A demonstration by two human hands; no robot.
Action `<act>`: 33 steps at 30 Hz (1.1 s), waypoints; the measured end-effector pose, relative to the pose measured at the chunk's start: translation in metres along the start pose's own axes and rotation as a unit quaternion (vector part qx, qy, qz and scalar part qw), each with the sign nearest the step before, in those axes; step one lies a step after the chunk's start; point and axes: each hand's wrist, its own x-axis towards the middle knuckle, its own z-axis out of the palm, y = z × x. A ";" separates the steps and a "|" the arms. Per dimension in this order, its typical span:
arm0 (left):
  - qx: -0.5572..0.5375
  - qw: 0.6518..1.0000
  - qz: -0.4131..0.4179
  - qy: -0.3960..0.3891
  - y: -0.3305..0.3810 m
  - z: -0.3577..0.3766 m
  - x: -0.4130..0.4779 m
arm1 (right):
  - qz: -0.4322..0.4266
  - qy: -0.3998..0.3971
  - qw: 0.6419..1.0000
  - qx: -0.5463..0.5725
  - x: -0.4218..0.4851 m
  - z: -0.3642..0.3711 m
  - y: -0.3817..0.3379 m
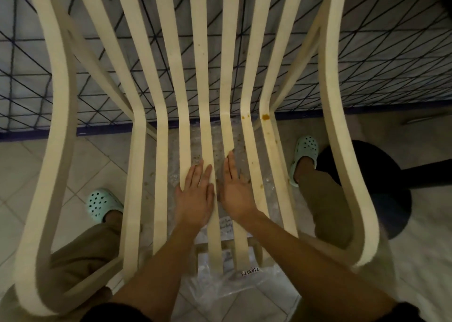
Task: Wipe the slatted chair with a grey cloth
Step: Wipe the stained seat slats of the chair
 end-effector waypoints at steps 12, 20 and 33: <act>-0.027 1.000 -0.001 0.015 0.001 0.002 -0.001 | -0.029 0.059 0.982 0.180 -0.024 -0.095 0.010; -0.022 1.000 -0.009 -0.001 0.001 0.001 0.001 | -0.054 0.102 0.984 0.136 0.035 -0.110 0.001; -0.018 1.000 -0.008 0.008 0.002 -0.001 -0.002 | -0.006 0.089 0.988 0.123 0.006 -0.082 0.014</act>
